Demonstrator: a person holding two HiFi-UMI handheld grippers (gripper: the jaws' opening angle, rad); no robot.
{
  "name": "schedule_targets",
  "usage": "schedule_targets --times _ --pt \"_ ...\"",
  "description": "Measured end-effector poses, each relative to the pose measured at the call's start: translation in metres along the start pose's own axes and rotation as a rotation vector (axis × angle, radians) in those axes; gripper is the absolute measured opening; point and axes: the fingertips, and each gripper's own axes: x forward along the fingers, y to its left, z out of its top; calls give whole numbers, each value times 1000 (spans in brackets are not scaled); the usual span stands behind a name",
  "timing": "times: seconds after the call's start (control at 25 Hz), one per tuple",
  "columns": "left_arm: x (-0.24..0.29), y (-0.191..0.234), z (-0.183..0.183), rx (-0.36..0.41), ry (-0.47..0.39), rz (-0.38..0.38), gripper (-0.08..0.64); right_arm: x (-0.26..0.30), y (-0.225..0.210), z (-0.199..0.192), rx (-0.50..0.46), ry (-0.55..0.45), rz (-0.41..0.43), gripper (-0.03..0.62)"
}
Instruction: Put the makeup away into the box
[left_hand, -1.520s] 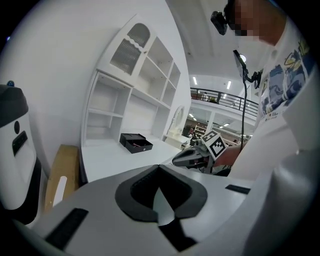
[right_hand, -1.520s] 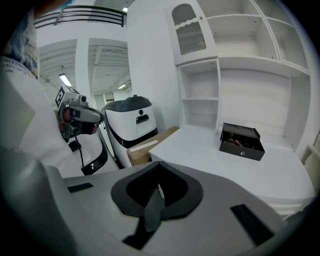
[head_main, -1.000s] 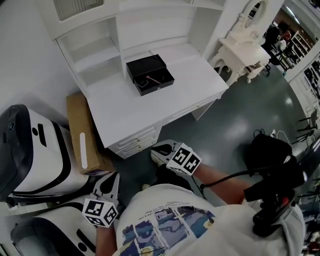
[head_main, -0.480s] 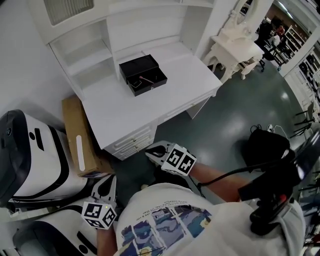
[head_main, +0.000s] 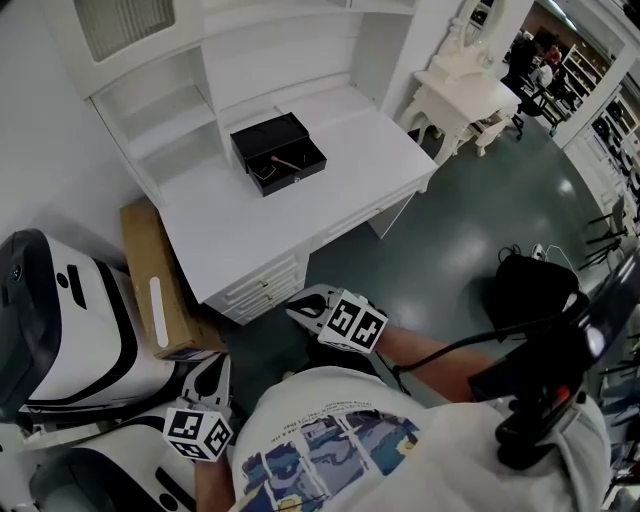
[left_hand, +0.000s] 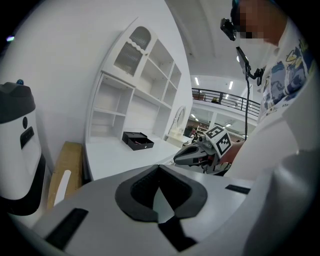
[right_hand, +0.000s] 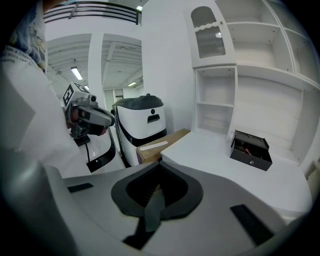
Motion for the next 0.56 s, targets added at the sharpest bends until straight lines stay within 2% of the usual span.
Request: schedule_targets --times 0.56 --pt "-2 -2 -3 -1 10 0 14 0 12 3 14 5 32 25"
